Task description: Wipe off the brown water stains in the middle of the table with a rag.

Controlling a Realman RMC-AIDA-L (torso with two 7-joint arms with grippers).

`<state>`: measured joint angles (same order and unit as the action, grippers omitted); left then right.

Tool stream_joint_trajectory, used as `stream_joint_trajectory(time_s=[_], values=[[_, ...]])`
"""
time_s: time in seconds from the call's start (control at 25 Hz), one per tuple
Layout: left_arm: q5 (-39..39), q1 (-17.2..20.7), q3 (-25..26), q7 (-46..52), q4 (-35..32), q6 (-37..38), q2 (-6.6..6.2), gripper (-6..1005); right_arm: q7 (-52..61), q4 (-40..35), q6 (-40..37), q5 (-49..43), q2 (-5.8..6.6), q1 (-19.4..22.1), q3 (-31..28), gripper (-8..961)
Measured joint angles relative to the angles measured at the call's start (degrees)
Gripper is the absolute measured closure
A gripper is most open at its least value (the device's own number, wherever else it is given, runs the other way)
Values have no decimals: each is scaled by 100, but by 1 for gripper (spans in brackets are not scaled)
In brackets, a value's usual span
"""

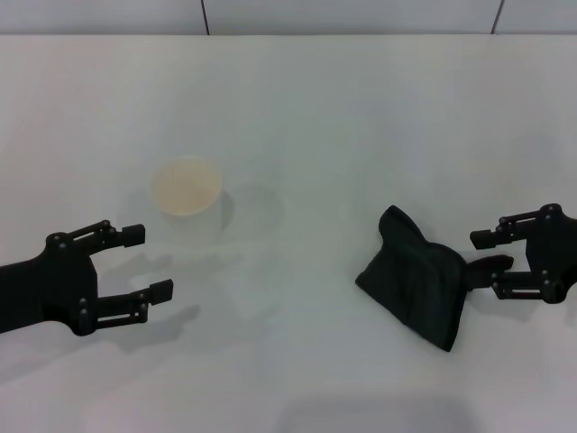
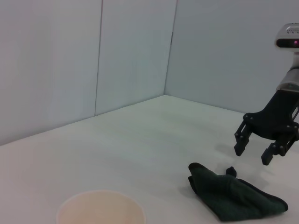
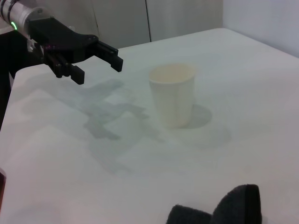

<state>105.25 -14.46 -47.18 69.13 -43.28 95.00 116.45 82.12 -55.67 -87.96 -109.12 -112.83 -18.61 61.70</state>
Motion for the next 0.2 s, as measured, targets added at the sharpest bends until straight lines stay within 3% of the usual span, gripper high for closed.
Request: stream_joint_trajectory(time_s=[0.2], values=[[3, 3, 0, 60, -4, 3, -1, 133, 39, -2, 32, -5, 18, -6, 0, 450]])
